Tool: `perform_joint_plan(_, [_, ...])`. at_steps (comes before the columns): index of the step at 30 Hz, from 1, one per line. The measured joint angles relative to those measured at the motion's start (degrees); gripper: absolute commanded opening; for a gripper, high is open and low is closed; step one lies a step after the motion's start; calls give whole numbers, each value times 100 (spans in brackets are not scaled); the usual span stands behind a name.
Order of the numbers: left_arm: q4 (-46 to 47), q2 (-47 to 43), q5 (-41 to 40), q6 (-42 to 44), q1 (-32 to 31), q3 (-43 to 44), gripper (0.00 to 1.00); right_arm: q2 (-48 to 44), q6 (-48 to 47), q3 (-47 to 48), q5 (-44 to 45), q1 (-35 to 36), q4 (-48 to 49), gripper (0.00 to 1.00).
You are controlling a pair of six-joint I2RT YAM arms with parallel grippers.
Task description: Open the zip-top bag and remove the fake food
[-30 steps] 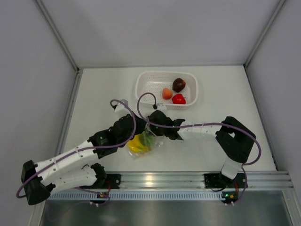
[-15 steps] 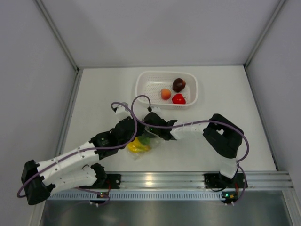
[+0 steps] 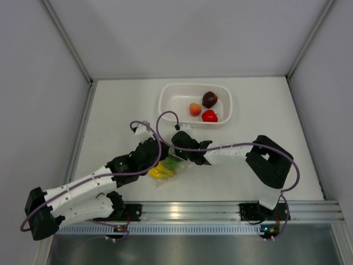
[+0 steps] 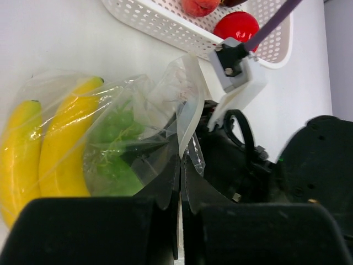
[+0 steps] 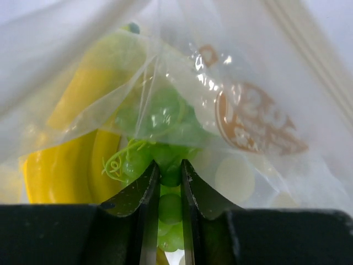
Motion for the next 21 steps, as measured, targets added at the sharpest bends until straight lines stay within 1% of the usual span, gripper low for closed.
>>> perform_joint_plan(15, [0, -61, -175, 4, 0, -72, 0, -1268, -339, -243, 203, 2, -284, 0])
perform_joint_plan(21, [0, -59, -227, 4, 0, -72, 0, -2035, -439, -433, 291, 9, -503, 0])
